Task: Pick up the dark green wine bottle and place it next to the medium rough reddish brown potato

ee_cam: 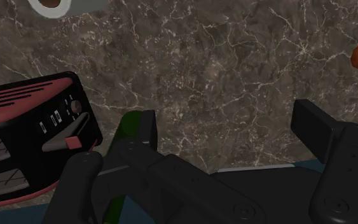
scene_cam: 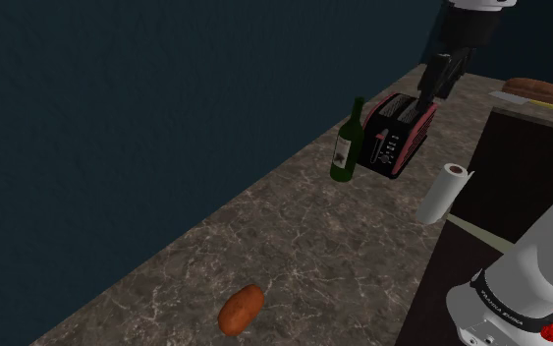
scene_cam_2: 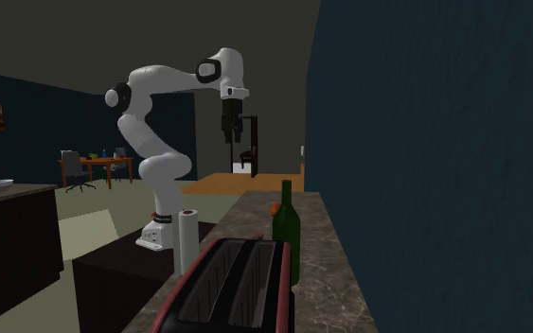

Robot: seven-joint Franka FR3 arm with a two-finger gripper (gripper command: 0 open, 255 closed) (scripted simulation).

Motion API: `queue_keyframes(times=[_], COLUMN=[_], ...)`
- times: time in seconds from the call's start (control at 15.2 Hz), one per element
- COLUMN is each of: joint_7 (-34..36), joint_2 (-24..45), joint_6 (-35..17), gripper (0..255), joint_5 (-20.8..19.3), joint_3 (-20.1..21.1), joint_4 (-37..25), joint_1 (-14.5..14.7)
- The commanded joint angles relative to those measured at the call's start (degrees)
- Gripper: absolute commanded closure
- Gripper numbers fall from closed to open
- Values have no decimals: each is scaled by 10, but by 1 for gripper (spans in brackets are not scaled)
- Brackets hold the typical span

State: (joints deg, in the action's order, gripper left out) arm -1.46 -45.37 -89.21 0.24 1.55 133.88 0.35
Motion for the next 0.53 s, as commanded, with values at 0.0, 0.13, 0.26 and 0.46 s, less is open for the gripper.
queue_keyframes(times=[0.0, 0.13, 0.26, 0.46], joint_7=[0, -12, -24, -41], joint_2=[0, 34, 69, 125], joint_6=[0, -29, -56, -94], gripper=[0, 0, 0, 0], joint_5=[0, -9, -16, -25], joint_3=[0, -12, -23, -39], joint_4=[0, -6, -15, -34], joint_1=[0, -5, -10, -17])
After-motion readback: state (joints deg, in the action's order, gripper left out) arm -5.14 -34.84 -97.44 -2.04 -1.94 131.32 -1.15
